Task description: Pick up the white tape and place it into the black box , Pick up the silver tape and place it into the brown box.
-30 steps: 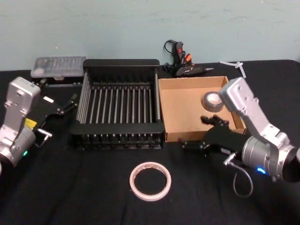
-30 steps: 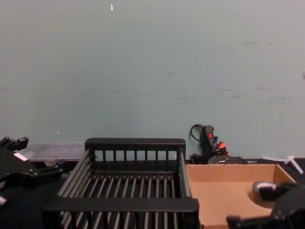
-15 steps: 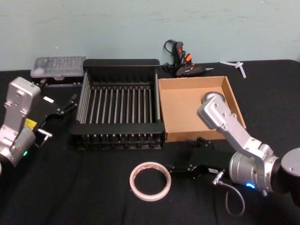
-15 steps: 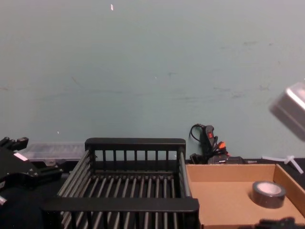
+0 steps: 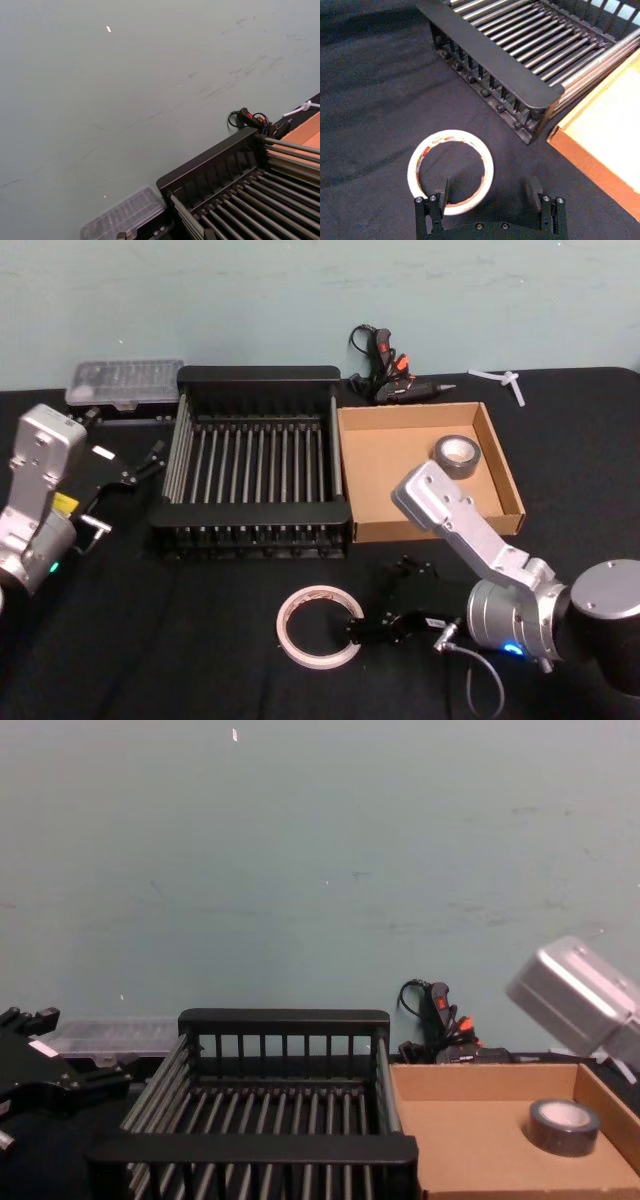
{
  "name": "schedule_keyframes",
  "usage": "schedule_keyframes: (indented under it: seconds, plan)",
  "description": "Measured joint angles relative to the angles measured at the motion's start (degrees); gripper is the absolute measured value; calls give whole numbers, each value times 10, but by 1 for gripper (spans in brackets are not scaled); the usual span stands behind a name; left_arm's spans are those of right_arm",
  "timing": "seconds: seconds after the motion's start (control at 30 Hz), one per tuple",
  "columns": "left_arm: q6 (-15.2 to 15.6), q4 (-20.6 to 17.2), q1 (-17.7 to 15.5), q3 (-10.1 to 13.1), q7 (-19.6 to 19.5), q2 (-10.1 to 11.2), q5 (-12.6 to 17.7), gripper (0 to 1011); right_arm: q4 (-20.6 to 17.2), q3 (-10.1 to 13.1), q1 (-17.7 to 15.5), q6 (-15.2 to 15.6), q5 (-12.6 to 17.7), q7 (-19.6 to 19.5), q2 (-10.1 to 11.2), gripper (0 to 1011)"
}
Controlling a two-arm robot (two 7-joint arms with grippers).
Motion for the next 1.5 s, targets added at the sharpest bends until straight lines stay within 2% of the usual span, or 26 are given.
schedule_keyframes:
  seconds: [0.33,0.7,1.5]
  plan:
    - [0,0,0,0,0,0,0,1001,2,-20,11,24,-3,-4,-4,1002]
    - [0,0,0,0,0,0,0,1001,4,-29,15,41,-10,-8,-13,1002]
    - [0,0,0,0,0,0,0,1001,20,-23,15,58,-33,-14,-34,1002]
